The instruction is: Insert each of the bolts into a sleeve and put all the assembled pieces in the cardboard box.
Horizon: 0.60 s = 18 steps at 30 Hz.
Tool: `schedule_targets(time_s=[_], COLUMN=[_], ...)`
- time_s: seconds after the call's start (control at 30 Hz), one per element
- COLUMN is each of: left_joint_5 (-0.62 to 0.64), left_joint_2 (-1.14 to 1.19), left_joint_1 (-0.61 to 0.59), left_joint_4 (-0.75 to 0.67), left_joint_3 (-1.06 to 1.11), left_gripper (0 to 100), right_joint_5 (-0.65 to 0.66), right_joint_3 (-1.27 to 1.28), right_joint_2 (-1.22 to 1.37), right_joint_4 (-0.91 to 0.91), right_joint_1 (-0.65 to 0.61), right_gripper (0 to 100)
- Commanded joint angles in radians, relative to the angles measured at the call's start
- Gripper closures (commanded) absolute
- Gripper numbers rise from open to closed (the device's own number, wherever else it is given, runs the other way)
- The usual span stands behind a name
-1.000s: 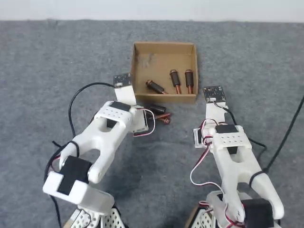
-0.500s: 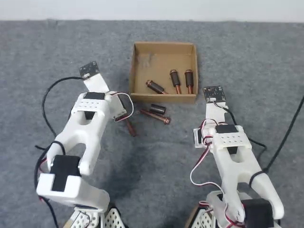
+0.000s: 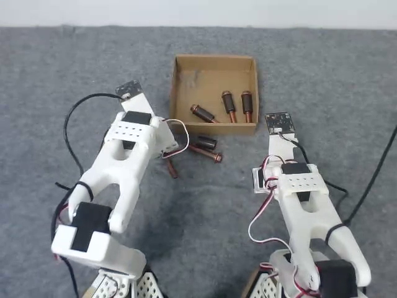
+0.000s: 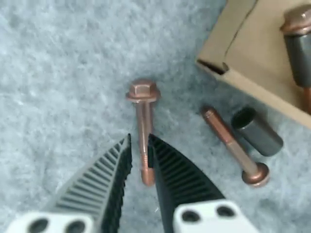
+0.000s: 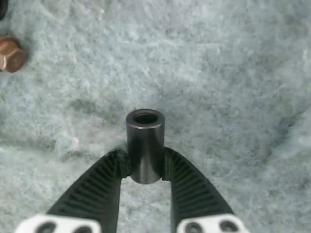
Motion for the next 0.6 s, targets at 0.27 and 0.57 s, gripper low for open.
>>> schedule_targets(time_s=[0.27, 0.57], left_joint_5=[0.098, 0.098], left_joint_2=[-0.011, 0.091], left_joint_1=[-0.043, -0.048], left_joint_4=[-0.238, -0.206], left_joint_3=[0.070, 0.008], left_gripper=[95, 95], right_joint_5=[0.020, 0.020], right_joint_3=[-0.009, -0.009], right_joint_2=[-0.051, -0.051], right_joint_4=[-0.013, -0.010], right_joint_1=[0.015, 0.012], right_gripper=[99.1, 99.1])
